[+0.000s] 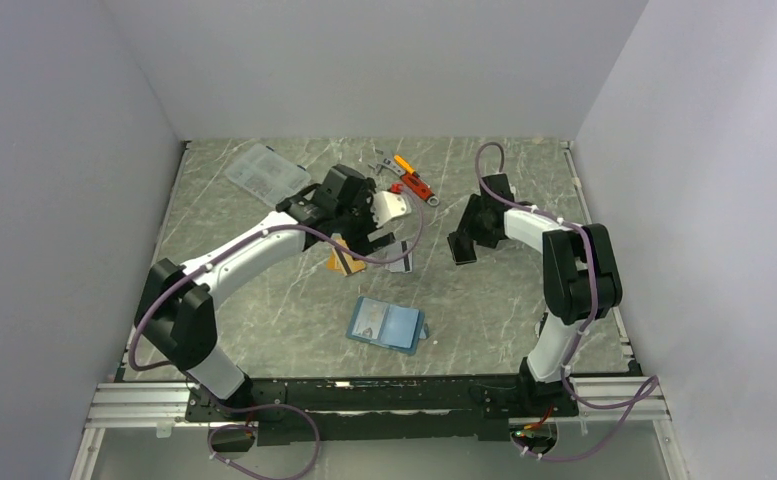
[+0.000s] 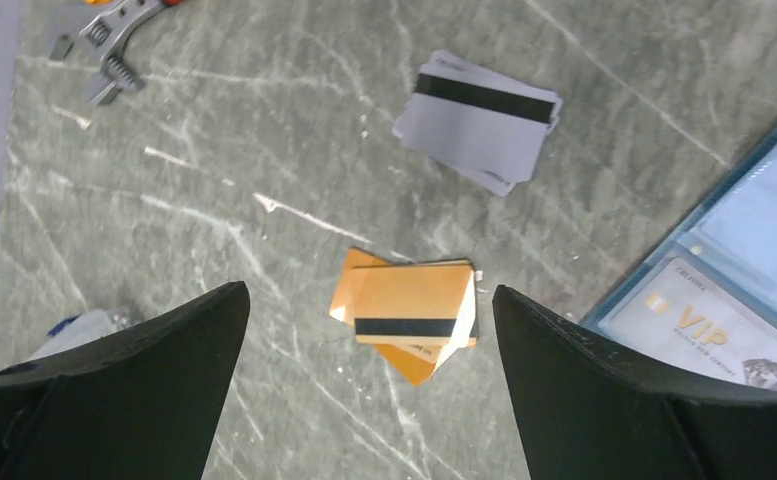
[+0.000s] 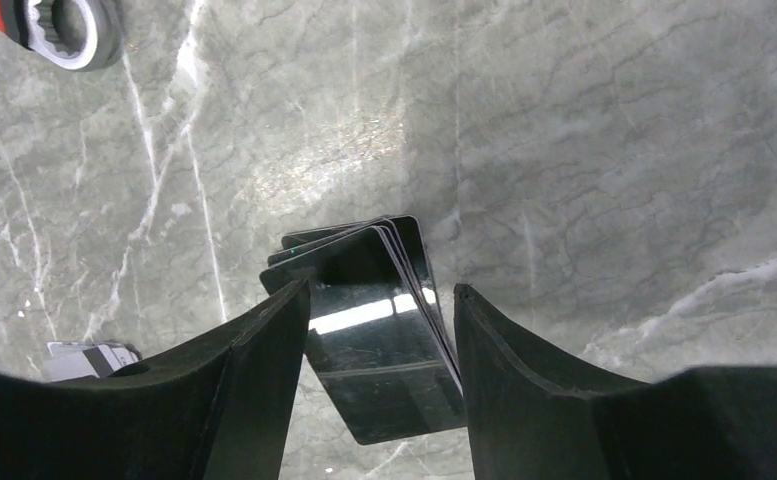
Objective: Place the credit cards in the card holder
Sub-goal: Pick up the credit card from the center of the board.
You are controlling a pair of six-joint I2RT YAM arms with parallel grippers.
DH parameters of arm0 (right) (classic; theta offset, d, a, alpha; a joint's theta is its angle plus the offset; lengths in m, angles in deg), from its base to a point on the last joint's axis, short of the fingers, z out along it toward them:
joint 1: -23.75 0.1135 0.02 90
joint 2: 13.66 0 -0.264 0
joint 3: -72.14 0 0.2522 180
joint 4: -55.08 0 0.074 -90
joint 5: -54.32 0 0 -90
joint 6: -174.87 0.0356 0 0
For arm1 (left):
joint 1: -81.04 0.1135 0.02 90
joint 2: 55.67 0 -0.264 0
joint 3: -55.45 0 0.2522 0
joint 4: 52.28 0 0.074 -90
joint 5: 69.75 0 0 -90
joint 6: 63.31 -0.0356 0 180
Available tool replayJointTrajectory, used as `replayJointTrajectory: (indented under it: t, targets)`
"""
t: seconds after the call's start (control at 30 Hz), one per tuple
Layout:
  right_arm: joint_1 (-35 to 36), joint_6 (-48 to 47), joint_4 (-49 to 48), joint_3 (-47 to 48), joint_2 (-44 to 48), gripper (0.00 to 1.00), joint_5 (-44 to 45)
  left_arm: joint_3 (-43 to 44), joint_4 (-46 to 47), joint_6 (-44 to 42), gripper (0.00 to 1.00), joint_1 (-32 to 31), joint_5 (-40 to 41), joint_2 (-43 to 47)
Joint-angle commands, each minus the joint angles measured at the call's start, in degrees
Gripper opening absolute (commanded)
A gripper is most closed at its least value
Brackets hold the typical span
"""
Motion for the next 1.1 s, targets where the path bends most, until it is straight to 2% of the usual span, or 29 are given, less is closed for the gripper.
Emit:
replayJointTrajectory:
  t: [0.0,0.17,0.5,0.63,0.7,0.93,1.07]
  targets:
    - [2.14,1.87,-0.82,-2.91,0.38,0.58,-1.16,-0.21,1.61,2.05,0.99,2.91,1.47,4.48]
    - [5.31,2.45,-0.10,-4.44,0.72,0.58,0.61,-1.37,-0.36,2.51,0.99,6.14,-2.23,6.41]
    - [14.07,6.38,2.37,-9.10,3.68,0.57,6.27,-5.60,0.55,2.59,0.99,6.33,-2.67,9.54]
    - [16.08,7.55,5.19,-8.21,3.89,0.57,8.83,-5.02,-1.01,2.30,0.99,6.31,-3.73,8.86]
    - [15.85,6.50,6.69,-6.29,4.22,0.58,10.90,-5.43,-0.73,2.30,0.99,6.35,-4.30,8.90]
    - [14.74,1.41,16.37,10.68,1.42,0.61,18.87,-5.89,-0.99,2.13,0.99,6.31,-4.93,9.58]
    - [14.06,-1.80,14.87,16.14,-0.97,0.62,18.31,-6.52,-0.91,1.69,0.99,6.34,-5.17,9.93]
